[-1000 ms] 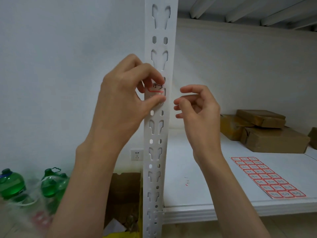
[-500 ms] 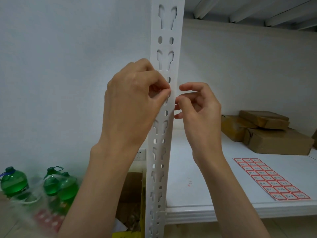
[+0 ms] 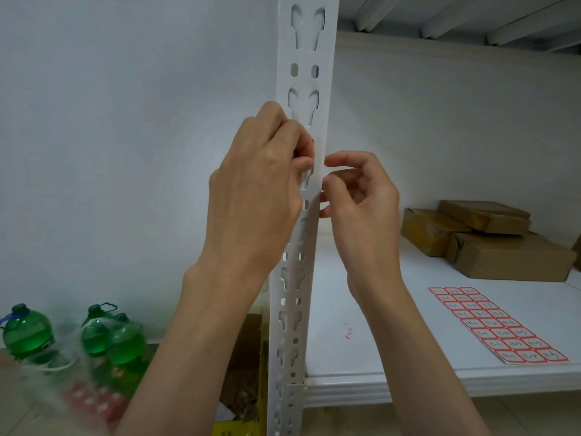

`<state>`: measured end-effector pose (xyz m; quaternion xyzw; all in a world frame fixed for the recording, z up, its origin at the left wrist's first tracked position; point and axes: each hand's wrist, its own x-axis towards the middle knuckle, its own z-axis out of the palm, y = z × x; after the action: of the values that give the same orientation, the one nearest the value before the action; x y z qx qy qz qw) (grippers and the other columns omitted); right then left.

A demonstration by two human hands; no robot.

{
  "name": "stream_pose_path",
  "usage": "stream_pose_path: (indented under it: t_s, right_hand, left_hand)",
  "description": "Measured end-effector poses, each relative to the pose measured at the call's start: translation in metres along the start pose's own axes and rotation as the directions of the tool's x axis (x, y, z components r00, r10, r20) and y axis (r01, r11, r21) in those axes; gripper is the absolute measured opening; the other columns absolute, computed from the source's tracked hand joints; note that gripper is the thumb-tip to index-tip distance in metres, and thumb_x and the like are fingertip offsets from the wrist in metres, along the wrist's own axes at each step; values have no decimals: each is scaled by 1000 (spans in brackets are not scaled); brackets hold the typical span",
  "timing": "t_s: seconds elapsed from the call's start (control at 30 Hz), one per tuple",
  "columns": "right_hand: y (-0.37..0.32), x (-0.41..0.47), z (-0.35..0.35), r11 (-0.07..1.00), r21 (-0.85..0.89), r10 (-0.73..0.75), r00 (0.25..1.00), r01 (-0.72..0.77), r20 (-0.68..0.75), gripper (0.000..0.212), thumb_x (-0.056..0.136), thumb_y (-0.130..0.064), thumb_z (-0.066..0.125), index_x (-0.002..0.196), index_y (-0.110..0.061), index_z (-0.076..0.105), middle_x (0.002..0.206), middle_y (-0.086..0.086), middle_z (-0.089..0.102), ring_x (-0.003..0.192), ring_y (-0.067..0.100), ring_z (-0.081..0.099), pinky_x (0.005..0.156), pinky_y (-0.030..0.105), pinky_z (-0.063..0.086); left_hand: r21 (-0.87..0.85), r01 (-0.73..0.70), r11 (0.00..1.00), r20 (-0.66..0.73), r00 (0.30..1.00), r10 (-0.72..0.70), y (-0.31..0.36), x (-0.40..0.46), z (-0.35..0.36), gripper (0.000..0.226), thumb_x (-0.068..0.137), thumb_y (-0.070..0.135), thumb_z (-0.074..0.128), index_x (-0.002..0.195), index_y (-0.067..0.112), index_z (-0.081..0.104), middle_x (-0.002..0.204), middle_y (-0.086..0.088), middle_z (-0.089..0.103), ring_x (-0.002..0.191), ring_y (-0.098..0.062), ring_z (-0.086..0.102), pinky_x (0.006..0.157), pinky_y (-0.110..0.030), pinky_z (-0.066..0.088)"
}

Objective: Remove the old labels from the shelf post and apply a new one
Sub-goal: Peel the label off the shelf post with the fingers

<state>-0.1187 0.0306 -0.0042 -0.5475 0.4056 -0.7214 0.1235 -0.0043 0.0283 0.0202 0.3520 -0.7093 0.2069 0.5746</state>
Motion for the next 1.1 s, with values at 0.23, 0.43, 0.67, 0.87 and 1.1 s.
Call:
stream_pose_path:
  t_s: [0.23, 0.43, 0.67, 0.87, 1.1]
  right_hand:
    - [-1, -2, 3, 1000, 19, 8, 1000, -8, -3, 24, 94, -5, 54, 100, -25, 66, 80, -1, 67, 77, 14, 67, 74, 43, 60]
    - [-3, -3, 0, 999, 48, 11, 1000, -11, 11, 22, 93, -4, 55, 102, -22, 66, 83, 4, 69, 78, 16, 68, 73, 43, 61]
    - [-5, 0, -7, 997, 65, -43, 999, 43, 6, 15, 94, -9, 64, 103, -20, 65, 88, 0, 70, 85, 17, 70, 75, 40, 61]
    - [-7, 1, -7, 934, -100, -347, 938, 344, -5, 7, 91, -13, 72, 96, -16, 69, 96, -3, 67, 87, 11, 65, 74, 18, 55]
    - [-1, 2, 2, 829, -313, -492, 871, 463, -17, 14, 88, -21, 76, 100, -16, 73, 103, 3, 64, 87, 3, 59, 78, 6, 50]
  left_hand:
    - [23, -48, 999, -21, 999, 49, -4, -5, 10, 10, 95, 13, 56, 92, 11, 65, 100, -3, 57, 92, -15, 46, 63, -25, 38]
    - [-29, -49, 998, -28, 998, 49, -4, -9, 17, 13, 95, 15, 53, 94, 9, 64, 101, -2, 56, 93, -10, 42, 70, -18, 35]
    - [-303, 33, 953, -87, 994, -62, -15, 2, 0, 9, 99, 9, 58, 96, 17, 56, 98, 8, 53, 83, -1, 56, 69, -15, 52]
    - [-363, 66, 929, -68, 993, -97, -21, 3, -6, 12, 101, 16, 56, 104, 14, 67, 100, 3, 63, 81, -10, 65, 61, -16, 57]
    - [-354, 102, 930, -79, 987, -139, -27, 3, -8, 6, 95, 24, 66, 100, 26, 62, 99, 12, 62, 85, -2, 65, 69, -16, 59]
